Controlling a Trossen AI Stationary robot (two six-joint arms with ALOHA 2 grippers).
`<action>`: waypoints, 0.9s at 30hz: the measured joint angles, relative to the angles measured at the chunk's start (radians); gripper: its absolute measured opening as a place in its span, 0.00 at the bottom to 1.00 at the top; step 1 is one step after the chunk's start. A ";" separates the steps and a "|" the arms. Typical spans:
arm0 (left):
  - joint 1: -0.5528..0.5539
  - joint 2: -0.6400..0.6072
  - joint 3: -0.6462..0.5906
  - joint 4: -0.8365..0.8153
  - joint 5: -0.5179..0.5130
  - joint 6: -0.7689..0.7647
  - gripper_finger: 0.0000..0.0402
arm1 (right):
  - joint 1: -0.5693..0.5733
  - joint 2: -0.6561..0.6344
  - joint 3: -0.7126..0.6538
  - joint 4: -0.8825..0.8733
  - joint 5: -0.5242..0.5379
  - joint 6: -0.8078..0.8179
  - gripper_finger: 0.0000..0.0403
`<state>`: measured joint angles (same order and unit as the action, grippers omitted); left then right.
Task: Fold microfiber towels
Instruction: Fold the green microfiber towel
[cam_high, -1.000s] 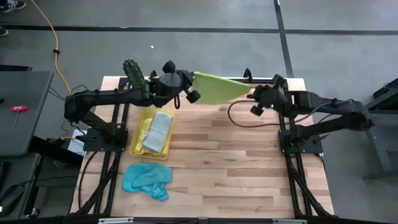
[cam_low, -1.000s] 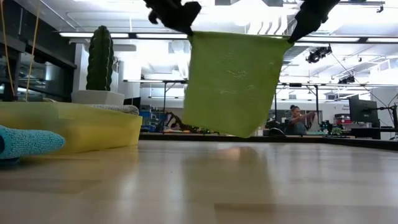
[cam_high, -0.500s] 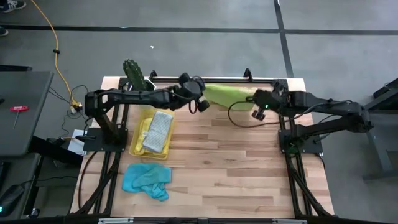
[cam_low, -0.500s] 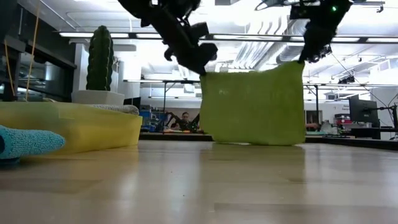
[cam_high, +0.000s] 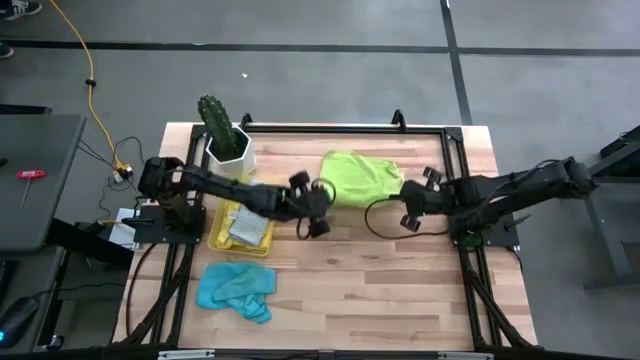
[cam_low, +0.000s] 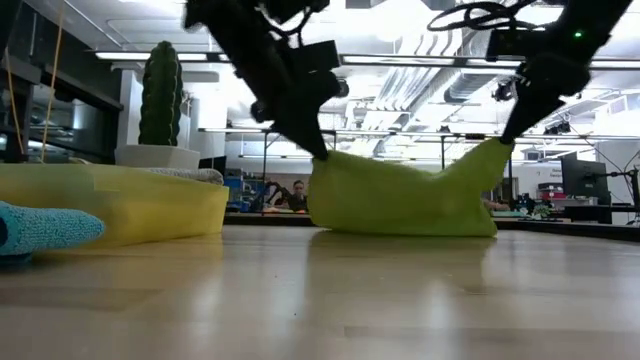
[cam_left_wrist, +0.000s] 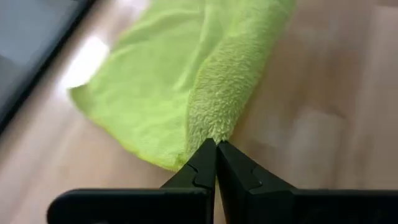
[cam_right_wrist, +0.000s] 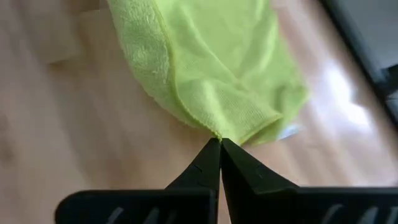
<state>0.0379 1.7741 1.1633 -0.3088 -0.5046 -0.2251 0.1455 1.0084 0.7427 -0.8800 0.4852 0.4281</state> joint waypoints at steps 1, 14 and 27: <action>-0.025 0.000 -0.022 0.018 -0.001 -0.026 0.00 | 0.021 0.000 -0.011 0.013 -0.015 0.023 0.00; -0.234 0.000 -0.200 0.203 -0.120 -0.219 0.00 | 0.223 0.018 -0.072 0.097 -0.076 0.305 0.00; -0.271 0.000 -0.250 0.215 -0.120 -0.271 0.01 | 0.285 0.227 -0.072 0.146 -0.168 0.428 0.00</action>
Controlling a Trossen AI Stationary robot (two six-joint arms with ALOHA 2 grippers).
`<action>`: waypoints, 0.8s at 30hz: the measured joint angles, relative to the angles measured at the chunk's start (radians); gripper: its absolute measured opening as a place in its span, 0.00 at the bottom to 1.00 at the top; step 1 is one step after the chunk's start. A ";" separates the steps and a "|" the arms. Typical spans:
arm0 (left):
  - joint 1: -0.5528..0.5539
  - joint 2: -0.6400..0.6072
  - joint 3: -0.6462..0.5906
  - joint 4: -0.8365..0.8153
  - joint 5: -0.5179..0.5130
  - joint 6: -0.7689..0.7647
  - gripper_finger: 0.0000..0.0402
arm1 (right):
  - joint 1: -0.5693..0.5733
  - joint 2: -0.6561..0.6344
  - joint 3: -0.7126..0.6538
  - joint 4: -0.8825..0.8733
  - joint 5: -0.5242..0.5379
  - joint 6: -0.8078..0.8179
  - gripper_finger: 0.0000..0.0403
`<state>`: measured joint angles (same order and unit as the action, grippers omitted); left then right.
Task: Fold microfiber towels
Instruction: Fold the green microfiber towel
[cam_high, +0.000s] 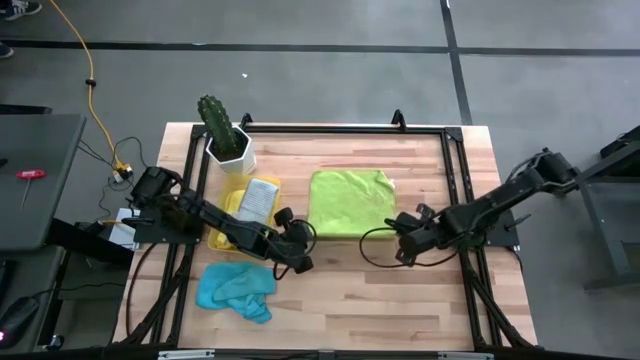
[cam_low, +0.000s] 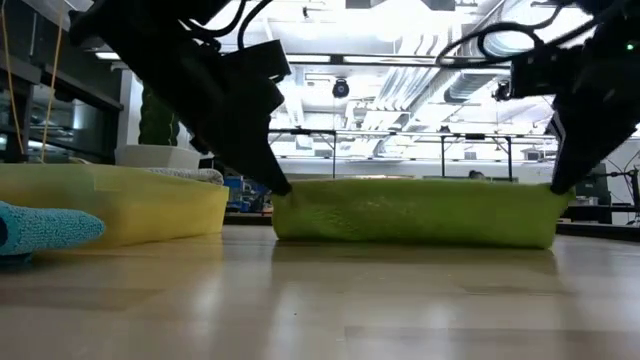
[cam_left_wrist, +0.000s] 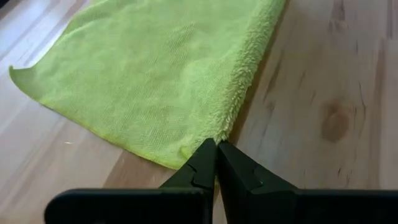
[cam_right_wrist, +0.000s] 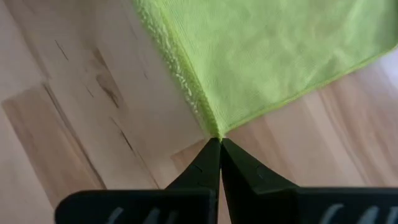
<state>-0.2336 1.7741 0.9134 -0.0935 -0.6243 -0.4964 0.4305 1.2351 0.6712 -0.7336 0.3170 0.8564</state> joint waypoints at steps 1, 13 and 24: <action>-0.002 0.000 0.000 0.001 0.008 0.007 0.02 | 0.001 0.015 0.000 0.003 -0.008 0.000 0.00; -0.005 0.000 0.000 0.012 0.262 0.091 0.21 | 0.003 0.083 0.000 0.029 -0.067 -0.002 0.00; 0.050 0.029 0.001 0.081 0.211 0.180 0.31 | 0.002 0.083 0.000 0.098 -0.105 -0.027 0.00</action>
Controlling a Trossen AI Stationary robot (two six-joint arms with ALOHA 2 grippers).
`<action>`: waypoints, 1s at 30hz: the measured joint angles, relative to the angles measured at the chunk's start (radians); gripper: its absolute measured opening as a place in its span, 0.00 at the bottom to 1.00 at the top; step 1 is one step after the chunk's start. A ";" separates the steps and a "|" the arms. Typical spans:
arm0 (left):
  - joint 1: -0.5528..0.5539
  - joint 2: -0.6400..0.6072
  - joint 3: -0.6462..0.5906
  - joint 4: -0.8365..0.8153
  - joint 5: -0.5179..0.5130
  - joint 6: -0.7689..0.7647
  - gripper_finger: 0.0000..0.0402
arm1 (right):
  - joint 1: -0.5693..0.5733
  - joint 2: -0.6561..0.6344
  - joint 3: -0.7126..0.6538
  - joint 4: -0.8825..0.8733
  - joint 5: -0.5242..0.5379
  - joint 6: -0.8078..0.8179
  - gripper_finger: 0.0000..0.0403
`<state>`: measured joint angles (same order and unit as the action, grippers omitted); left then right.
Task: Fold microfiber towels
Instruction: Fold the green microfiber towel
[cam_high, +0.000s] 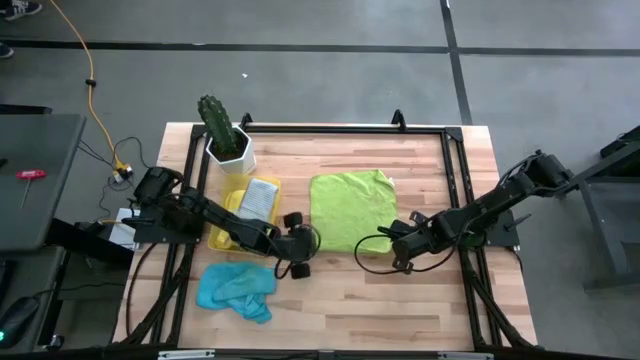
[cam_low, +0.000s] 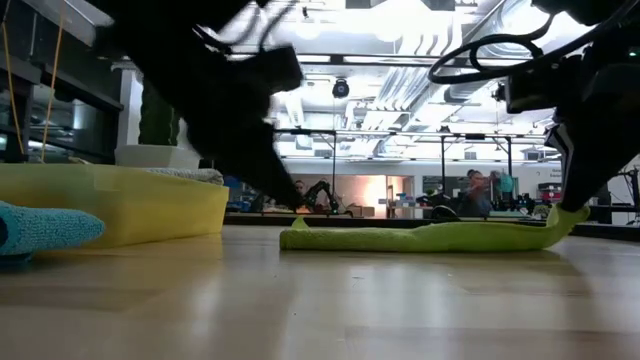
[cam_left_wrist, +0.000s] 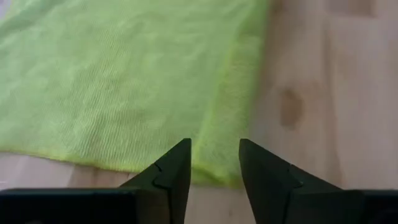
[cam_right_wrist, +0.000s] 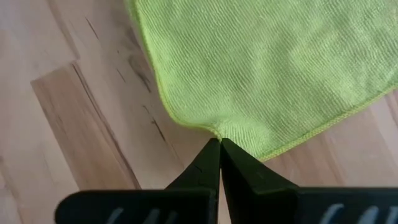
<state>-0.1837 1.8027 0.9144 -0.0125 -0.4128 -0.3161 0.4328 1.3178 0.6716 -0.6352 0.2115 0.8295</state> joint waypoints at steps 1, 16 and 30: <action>0.018 0.011 0.002 0.009 0.014 -0.030 0.31 | 0.000 0.000 0.000 0.002 0.000 0.000 0.00; 0.145 0.080 -0.001 0.135 0.503 -0.208 0.26 | 0.000 0.000 0.000 0.004 0.001 -0.026 0.00; 0.066 0.078 0.002 0.210 0.562 -0.181 0.24 | 0.000 0.000 0.000 0.005 0.022 -0.026 0.00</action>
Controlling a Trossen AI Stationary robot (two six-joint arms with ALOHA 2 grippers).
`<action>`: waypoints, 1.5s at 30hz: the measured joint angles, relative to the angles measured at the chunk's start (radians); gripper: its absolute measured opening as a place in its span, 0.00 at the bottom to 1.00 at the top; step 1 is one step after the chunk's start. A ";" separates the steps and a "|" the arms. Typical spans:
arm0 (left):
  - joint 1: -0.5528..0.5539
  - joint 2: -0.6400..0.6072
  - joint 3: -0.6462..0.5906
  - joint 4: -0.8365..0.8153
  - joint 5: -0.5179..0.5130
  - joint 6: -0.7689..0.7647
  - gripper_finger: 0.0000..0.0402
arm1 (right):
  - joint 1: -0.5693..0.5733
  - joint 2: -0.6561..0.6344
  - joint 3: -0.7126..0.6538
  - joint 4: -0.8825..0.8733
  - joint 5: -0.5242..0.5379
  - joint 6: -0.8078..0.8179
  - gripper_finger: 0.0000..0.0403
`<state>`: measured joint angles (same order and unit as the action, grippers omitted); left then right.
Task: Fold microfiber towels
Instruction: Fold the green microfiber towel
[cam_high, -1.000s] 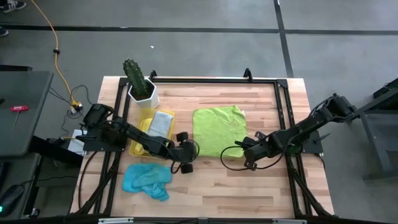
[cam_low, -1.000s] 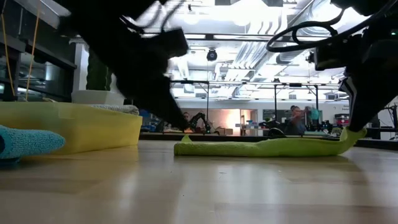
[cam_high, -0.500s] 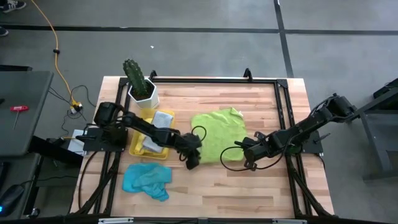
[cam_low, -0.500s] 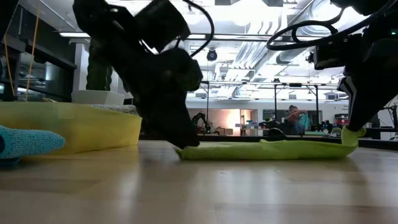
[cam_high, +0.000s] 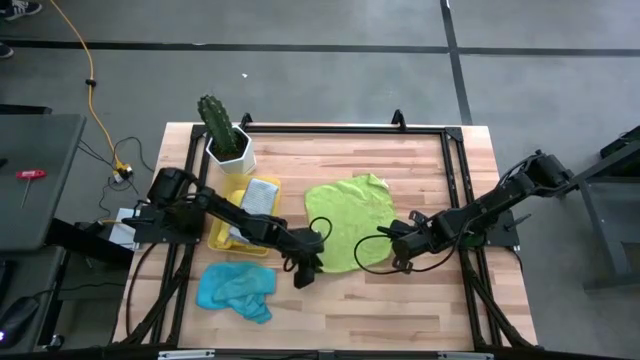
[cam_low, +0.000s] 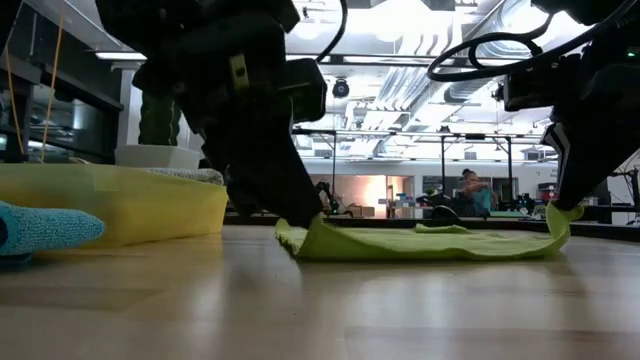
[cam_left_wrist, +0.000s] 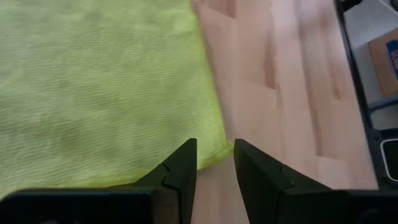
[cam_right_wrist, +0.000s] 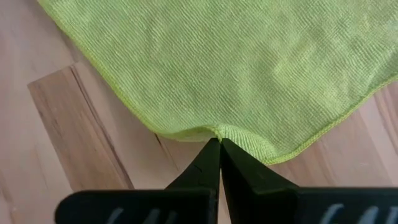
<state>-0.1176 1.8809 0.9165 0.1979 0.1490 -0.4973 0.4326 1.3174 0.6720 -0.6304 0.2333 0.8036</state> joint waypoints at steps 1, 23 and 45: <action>-0.004 0.000 0.000 0.003 -0.001 0.002 0.24 | 0.000 0.000 0.000 0.000 0.000 0.000 0.00; -0.170 0.008 0.000 0.026 -0.322 0.345 0.23 | 0.000 0.000 0.000 0.000 0.000 0.001 0.00; -0.203 0.085 0.003 0.100 -0.417 0.353 0.23 | 0.000 0.000 0.000 0.013 0.000 0.000 0.00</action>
<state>-0.3210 1.9655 0.9192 0.2978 -0.2684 -0.1447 0.4328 1.3170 0.6720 -0.6177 0.2329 0.8041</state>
